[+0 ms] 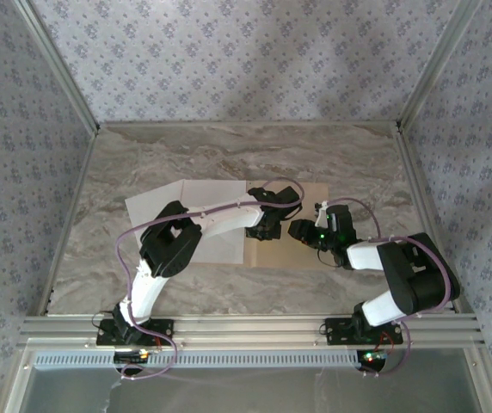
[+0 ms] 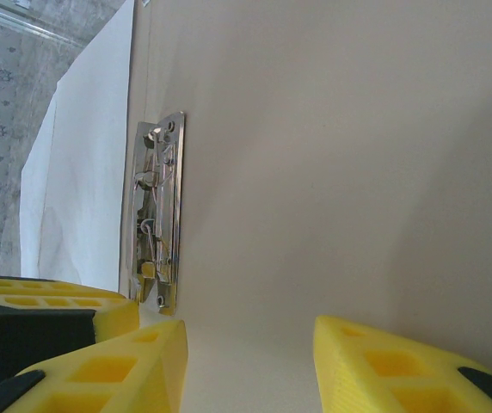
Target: Put the files into the folder
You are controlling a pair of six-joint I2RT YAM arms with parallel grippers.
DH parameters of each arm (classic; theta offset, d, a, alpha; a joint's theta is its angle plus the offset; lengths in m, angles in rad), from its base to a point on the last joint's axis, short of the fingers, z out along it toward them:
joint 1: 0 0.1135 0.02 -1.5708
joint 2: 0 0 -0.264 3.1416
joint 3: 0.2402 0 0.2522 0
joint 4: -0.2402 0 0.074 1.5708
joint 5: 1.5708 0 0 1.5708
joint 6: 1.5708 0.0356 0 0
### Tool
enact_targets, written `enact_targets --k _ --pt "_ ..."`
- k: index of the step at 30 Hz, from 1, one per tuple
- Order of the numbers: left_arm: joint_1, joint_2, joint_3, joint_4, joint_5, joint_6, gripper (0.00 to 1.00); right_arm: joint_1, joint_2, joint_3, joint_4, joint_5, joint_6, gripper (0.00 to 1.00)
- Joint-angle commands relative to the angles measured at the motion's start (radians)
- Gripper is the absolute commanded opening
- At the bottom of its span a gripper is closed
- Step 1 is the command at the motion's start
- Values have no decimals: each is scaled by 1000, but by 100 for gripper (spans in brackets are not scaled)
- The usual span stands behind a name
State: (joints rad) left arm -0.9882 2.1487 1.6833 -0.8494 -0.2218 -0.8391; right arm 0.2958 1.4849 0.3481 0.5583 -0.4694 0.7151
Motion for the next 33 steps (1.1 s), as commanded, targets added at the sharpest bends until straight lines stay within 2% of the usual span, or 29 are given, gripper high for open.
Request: enact_targets --k 1,5,9,21,26,33 --pt "11 16 15 -33 -14 -9 16 9 26 -37 -87 -4 12 45" --pt "11 26 16 -35 -7 -11 16 9 26 -36 -87 -5 12 45" --pt "11 26 18 -48 -19 -12 23 9 27 -36 -87 -3 12 45" --pt "13 22 28 -56 -27 -10 20 9 33 -35 -86 -8 13 46" --pt "13 21 45 -63 -24 -2 26 8 38 -32 -84 -9 14 45" --pt "13 25 43 -63 -25 -6 21 8 38 -34 -85 -8 15 46"
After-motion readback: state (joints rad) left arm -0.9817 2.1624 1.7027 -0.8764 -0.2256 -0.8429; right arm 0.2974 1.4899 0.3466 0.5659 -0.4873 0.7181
